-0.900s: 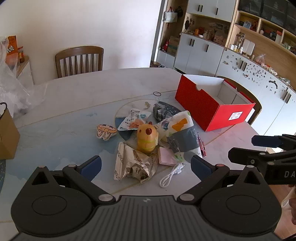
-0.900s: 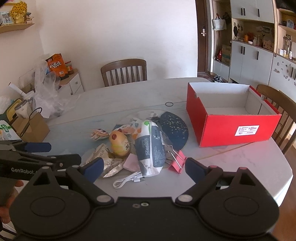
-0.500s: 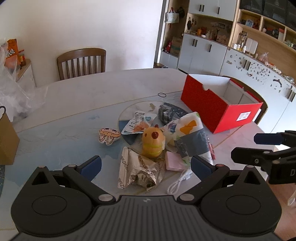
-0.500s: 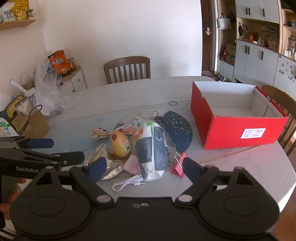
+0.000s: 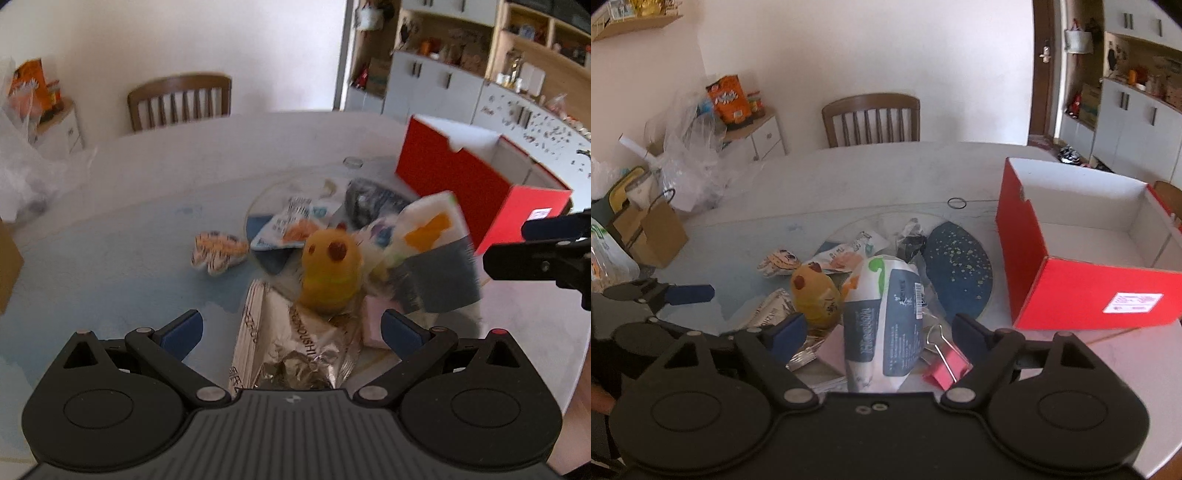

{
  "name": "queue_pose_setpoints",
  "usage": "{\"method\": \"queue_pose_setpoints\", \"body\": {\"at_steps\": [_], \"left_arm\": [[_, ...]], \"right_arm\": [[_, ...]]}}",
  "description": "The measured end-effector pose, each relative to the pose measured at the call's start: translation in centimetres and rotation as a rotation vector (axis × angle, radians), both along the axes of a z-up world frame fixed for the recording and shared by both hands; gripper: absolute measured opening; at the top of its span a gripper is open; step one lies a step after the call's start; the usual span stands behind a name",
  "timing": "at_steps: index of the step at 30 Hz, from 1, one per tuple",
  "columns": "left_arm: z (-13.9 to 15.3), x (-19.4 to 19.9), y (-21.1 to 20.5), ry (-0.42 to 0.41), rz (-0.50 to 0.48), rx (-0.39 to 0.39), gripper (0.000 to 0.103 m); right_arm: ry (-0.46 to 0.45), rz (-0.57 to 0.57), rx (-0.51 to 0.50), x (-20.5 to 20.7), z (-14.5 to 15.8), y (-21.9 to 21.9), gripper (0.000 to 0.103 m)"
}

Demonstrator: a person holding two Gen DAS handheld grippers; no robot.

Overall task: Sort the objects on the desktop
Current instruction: 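Grasp the silver foil bag with the left tool while the right tool grasps the white printed bag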

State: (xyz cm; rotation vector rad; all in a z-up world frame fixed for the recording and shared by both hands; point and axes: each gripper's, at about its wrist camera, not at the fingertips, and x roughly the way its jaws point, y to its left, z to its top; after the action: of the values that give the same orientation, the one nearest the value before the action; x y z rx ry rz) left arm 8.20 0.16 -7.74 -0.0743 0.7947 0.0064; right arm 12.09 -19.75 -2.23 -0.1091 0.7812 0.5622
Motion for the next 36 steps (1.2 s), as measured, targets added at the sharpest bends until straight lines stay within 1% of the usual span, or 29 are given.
{"method": "queue_pose_setpoints", "body": {"at_steps": [5, 13, 15, 17, 18, 19, 20, 22, 24, 25, 26, 28, 29, 31, 33, 36], "left_arm": [[-1.4, 1.2, 0.0, 0.027, -0.005, 0.020, 0.103], [-2.8, 1.7, 0.5, 0.075, -0.026, -0.002, 0.102], [-3.0, 1.7, 0.5, 0.083, -0.035, 0.007, 0.097], [-3.1, 1.6, 0.5, 0.093, -0.043, 0.001, 0.087], [-3.1, 1.5, 0.5, 0.094, -0.048, -0.008, 0.084], [-3.0, 1.5, 0.5, 0.093, -0.053, -0.015, 0.080], [-2.9, 1.4, 0.4, 0.092, -0.057, -0.016, 0.077], [-2.8, 1.3, 0.3, 0.092, -0.060, -0.004, 0.076], [-2.8, 1.3, 0.3, 0.102, -0.061, -0.017, 0.071], [-2.8, 1.3, 0.4, 0.108, -0.059, -0.032, 0.066], [-2.8, 1.3, 0.5, 0.114, -0.061, -0.049, 0.058], [-2.6, 1.2, 0.4, 0.113, -0.061, -0.050, 0.058], [-2.6, 1.1, 0.4, 0.113, -0.061, -0.043, 0.058], [-2.5, 1.0, 0.4, 0.114, -0.060, -0.045, 0.057], [-2.4, 0.8, 0.4, 0.120, -0.053, -0.051, 0.057], [-1.8, 0.3, 0.3, 0.118, -0.050, -0.059, 0.056]], "right_arm": [[0.030, 0.028, -0.030, 1.1, -1.6, 0.8, 0.082], [0.054, 0.035, -0.064, 1.8, -3.2, 1.7, 0.077], [0.056, 0.038, -0.074, 1.9, -3.6, 2.1, 0.075], [0.052, 0.039, -0.079, 1.7, -3.7, 2.4, 0.072], [0.050, 0.039, -0.080, 1.7, -3.7, 2.4, 0.070], [0.048, 0.039, -0.079, 1.6, -3.6, 2.5, 0.067], [0.047, 0.041, -0.077, 1.6, -3.6, 2.5, 0.066], [0.044, 0.039, -0.079, 1.6, -3.5, 2.6, 0.059], [0.046, 0.039, -0.080, 1.5, -3.5, 2.6, 0.054], [0.046, 0.039, -0.080, 1.5, -3.5, 2.6, 0.050], [0.044, 0.038, -0.080, 1.4, -3.4, 2.7, 0.048], [0.041, 0.038, -0.080, 1.4, -3.3, 2.6, 0.040], [0.039, 0.038, -0.081, 1.4, -3.3, 2.6, 0.038], [0.036, 0.036, -0.084, 1.3, -3.3, 2.5, 0.028], [0.038, 0.034, -0.082, 1.2, -3.2, 2.4, 0.021], [0.022, 0.031, -0.074, 1.0, -2.8, 2.0, 0.015]]}}
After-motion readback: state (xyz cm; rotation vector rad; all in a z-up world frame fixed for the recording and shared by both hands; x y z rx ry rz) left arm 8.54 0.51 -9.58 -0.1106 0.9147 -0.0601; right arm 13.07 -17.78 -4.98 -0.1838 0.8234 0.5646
